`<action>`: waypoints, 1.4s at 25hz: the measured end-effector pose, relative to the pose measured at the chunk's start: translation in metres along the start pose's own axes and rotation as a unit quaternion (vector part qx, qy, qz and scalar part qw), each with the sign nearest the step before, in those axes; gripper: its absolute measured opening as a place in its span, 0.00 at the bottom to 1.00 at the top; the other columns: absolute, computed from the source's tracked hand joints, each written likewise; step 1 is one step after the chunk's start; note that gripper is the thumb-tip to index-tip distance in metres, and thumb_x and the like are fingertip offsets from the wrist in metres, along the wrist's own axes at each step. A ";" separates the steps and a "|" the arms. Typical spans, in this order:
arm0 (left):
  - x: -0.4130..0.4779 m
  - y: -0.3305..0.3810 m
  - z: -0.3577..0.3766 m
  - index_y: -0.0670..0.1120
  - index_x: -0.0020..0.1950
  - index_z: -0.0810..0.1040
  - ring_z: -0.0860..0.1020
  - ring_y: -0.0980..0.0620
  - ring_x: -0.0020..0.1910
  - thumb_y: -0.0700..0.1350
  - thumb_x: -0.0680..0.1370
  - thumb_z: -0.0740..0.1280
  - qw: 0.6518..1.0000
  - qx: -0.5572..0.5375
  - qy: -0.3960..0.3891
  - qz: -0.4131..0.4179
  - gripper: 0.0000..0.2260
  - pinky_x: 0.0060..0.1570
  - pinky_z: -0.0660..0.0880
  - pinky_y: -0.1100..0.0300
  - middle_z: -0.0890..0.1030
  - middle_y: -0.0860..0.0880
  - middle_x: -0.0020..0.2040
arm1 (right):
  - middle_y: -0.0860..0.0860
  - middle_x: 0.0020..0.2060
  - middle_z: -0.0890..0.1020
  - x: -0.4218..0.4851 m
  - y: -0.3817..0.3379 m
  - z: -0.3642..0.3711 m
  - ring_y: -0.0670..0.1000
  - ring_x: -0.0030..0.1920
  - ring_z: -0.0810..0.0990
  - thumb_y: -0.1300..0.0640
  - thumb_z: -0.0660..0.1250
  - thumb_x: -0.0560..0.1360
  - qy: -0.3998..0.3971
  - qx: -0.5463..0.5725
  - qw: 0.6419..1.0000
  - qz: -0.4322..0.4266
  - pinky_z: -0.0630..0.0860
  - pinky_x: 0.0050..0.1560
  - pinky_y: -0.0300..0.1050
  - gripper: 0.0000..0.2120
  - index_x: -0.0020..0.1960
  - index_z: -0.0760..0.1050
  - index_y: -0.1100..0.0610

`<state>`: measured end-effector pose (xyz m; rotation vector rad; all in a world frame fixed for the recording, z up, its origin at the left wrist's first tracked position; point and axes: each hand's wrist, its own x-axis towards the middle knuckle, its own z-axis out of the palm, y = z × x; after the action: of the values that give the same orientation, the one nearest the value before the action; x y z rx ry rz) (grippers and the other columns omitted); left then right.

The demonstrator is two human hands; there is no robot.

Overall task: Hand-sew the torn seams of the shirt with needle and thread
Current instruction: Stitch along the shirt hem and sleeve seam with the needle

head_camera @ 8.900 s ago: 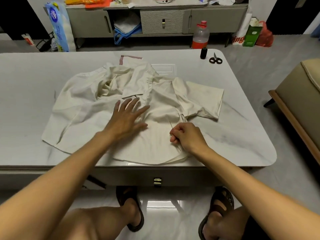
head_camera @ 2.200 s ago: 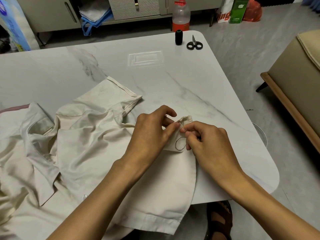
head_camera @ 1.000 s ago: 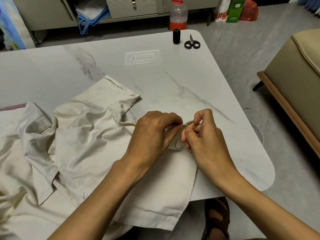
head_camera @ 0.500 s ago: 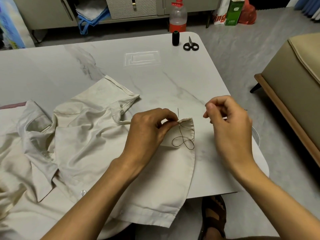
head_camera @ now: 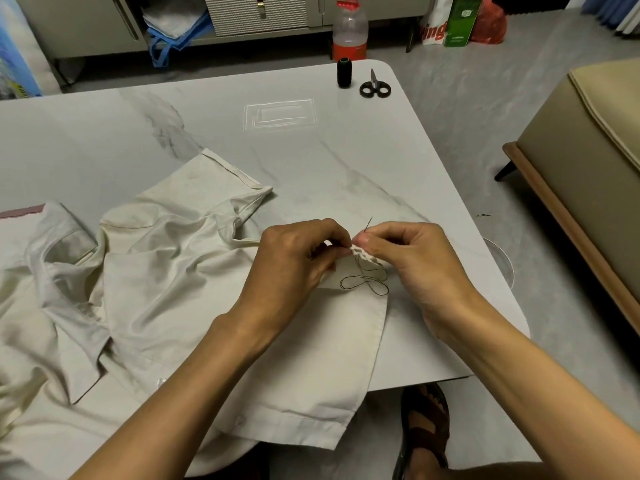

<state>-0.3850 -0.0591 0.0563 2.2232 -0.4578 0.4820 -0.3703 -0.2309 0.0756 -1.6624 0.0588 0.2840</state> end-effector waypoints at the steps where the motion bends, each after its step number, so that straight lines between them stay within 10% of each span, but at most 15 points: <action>1: 0.000 -0.001 0.000 0.42 0.42 0.82 0.77 0.54 0.29 0.39 0.73 0.74 1.000 -0.005 -0.003 -0.005 0.02 0.34 0.74 0.62 0.79 0.52 0.30 | 0.51 0.38 0.85 0.002 0.000 0.000 0.42 0.38 0.80 0.61 0.70 0.75 0.026 0.013 1.000 -0.010 0.75 0.44 0.30 0.05 0.44 0.83 0.61; 6: -0.002 -0.003 -0.002 0.42 0.42 0.82 0.80 0.55 0.31 0.38 0.74 0.74 0.999 -0.022 -0.018 -0.031 0.03 0.36 0.76 0.60 0.81 0.51 0.31 | 0.54 0.39 0.86 0.005 -0.003 -0.001 0.51 0.42 0.85 0.61 0.62 0.81 0.053 0.183 0.982 0.000 0.81 0.47 0.41 0.05 0.48 0.75 0.60; 25: -0.028 -0.022 -0.017 0.43 0.44 0.84 0.83 0.54 0.41 0.30 0.71 0.74 0.994 -0.035 -0.034 -0.099 0.09 0.46 0.79 0.54 0.86 0.51 0.41 | 0.55 0.35 0.84 -0.055 -0.084 0.014 0.55 0.39 0.85 0.66 0.65 0.78 -0.041 0.191 0.970 -0.145 0.83 0.45 0.46 0.05 0.49 0.79 0.64; 35: -0.048 -0.036 -0.021 0.41 0.40 0.85 0.81 0.67 0.48 0.27 0.69 0.74 0.996 -0.001 -0.041 -0.085 0.10 0.49 0.74 0.72 0.83 0.65 0.43 | 0.53 0.35 0.84 -0.098 -0.126 0.001 0.51 0.37 0.84 0.65 0.65 0.78 -0.105 0.221 0.957 -0.156 0.82 0.44 0.45 0.05 0.48 0.79 0.62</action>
<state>-0.4135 -0.0126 0.0231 2.2630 -0.3069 0.3014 -0.4397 -0.2283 0.2192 -1.1670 -0.2810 0.1884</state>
